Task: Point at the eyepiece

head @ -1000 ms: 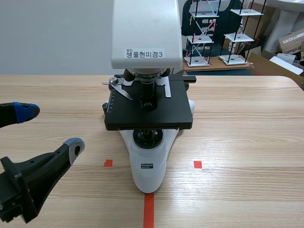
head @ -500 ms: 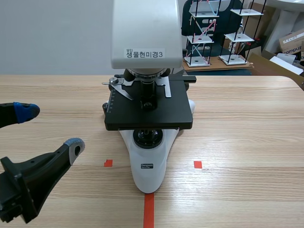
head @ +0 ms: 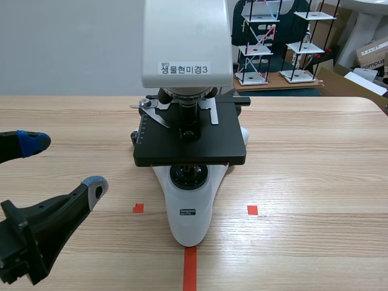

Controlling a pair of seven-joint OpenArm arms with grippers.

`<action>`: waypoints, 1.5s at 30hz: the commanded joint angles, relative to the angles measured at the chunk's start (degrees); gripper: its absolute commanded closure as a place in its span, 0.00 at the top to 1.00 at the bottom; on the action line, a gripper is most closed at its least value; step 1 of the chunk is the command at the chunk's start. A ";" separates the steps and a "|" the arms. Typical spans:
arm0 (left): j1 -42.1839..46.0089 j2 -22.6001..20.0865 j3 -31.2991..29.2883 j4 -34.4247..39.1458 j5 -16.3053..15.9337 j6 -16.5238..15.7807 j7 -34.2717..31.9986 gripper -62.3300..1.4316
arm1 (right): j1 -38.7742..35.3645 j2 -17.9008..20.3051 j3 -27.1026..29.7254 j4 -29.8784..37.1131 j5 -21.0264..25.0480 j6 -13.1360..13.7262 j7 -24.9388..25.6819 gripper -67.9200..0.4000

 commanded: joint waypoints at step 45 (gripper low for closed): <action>0.42 0.00 -0.04 0.63 -0.39 -0.11 -0.79 1.00 | 22.03 -7.98 -17.62 -13.44 -2.60 3.08 -7.69 0.01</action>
